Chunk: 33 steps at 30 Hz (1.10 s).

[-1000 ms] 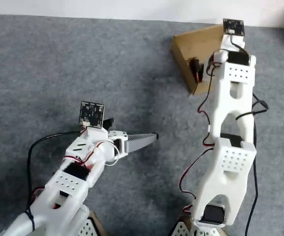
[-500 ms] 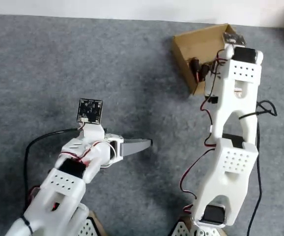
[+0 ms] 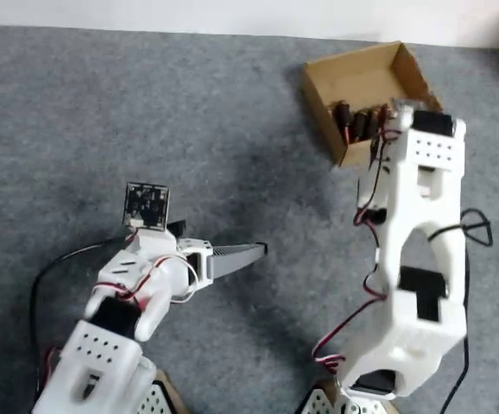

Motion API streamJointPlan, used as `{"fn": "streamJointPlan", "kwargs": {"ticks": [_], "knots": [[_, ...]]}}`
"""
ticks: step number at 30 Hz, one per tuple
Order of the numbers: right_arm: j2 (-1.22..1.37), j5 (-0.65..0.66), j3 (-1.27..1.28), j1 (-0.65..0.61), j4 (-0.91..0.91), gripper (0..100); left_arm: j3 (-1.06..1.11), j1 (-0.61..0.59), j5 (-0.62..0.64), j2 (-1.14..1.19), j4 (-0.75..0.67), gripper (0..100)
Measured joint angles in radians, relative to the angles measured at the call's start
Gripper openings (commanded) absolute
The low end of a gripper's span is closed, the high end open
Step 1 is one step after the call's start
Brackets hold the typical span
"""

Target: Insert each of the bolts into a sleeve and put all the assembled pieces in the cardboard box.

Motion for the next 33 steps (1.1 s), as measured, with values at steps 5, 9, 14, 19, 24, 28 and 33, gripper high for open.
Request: {"fn": "streamJointPlan", "kwargs": {"ticks": [5,9,14,19,24,28,33], "knots": [[-0.121,0.046,0.252,0.002,-0.121,0.3,0.051,-0.037,-0.084,-0.129,0.002,22],[-0.192,0.055,0.402,0.002,-0.207,0.3,0.098,-0.044,-0.144,-0.242,0.002,12],[-0.247,0.061,0.557,0.002,-0.281,0.3,0.158,-0.061,-0.19,-0.387,0.002,7],[-0.293,0.063,0.712,0.002,-0.388,0.3,0.204,-0.087,-0.203,-0.539,0.002,7],[-0.368,0.063,0.841,0.002,-0.448,0.3,0.206,-0.13,-0.235,-0.589,0.061,7],[-0.45,0.063,0.948,0.002,-0.506,0.3,0.206,-0.209,-0.282,-0.589,0.163,7],[-0.568,0.063,1.103,0.002,-0.641,0.3,0.206,-0.282,-0.29,-0.591,0.276,7]]}}
